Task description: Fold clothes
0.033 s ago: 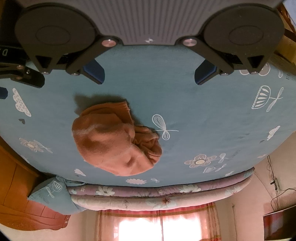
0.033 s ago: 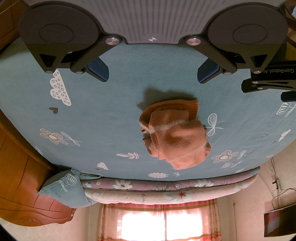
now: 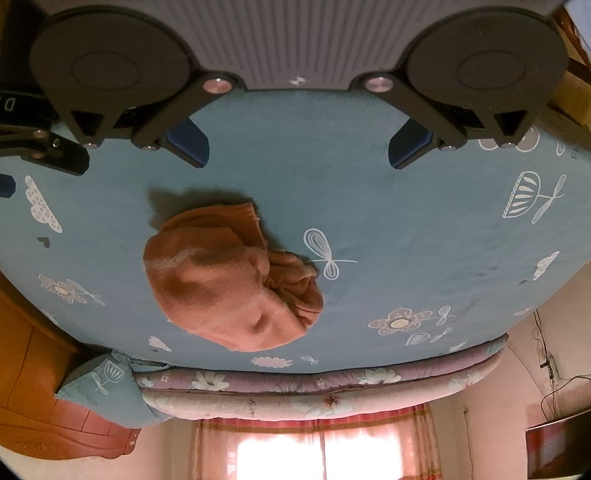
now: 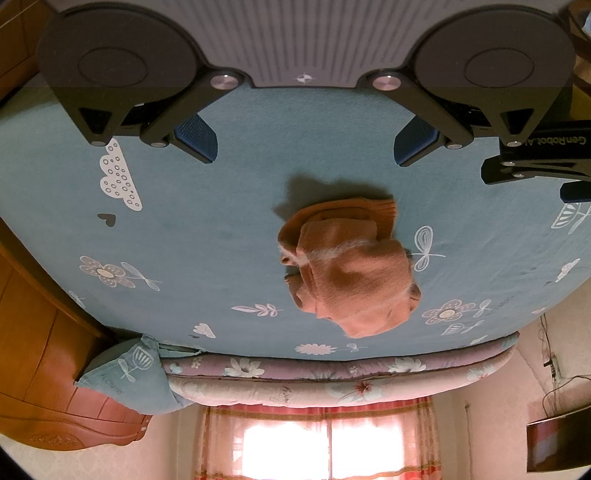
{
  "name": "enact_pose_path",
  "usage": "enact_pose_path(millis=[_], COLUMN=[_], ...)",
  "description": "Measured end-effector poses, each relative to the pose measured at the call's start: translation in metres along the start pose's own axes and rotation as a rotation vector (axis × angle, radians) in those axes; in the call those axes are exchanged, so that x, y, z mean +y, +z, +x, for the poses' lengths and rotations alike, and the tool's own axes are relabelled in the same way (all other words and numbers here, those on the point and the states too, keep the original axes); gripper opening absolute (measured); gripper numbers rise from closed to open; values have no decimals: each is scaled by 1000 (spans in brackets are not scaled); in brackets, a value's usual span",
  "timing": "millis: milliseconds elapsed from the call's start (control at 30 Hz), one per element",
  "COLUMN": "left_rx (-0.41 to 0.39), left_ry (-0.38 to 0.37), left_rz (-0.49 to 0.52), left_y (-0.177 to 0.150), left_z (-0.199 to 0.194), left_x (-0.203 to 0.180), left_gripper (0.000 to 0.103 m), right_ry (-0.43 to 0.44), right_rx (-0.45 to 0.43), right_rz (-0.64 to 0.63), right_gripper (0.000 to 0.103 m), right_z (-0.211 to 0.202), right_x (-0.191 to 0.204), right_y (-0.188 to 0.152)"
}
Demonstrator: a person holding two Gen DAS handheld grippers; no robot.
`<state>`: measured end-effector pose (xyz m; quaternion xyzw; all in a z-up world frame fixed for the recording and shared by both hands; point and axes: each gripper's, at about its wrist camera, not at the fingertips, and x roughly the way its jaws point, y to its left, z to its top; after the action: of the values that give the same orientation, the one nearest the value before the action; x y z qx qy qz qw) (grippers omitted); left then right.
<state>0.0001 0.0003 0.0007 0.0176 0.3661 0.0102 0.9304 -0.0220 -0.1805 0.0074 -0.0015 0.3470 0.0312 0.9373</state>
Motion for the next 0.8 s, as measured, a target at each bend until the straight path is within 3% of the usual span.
enact_pose_path(millis=[300, 633, 800], left_rx=[-7, 5, 10], left_ry=[5, -43, -63], left_rz=[2, -32, -28], left_y=[-1, 4, 8], left_z=[1, 11, 27], left_x=[0, 11, 10], left_gripper=[103, 103, 103], right_ry=[-2, 41, 96], right_rx=[7, 46, 2], right_rz=[1, 62, 89], right_gripper=[103, 103, 103], right_z=[-1, 17, 27], right_x=[1, -13, -21], right_y=[2, 2, 1])
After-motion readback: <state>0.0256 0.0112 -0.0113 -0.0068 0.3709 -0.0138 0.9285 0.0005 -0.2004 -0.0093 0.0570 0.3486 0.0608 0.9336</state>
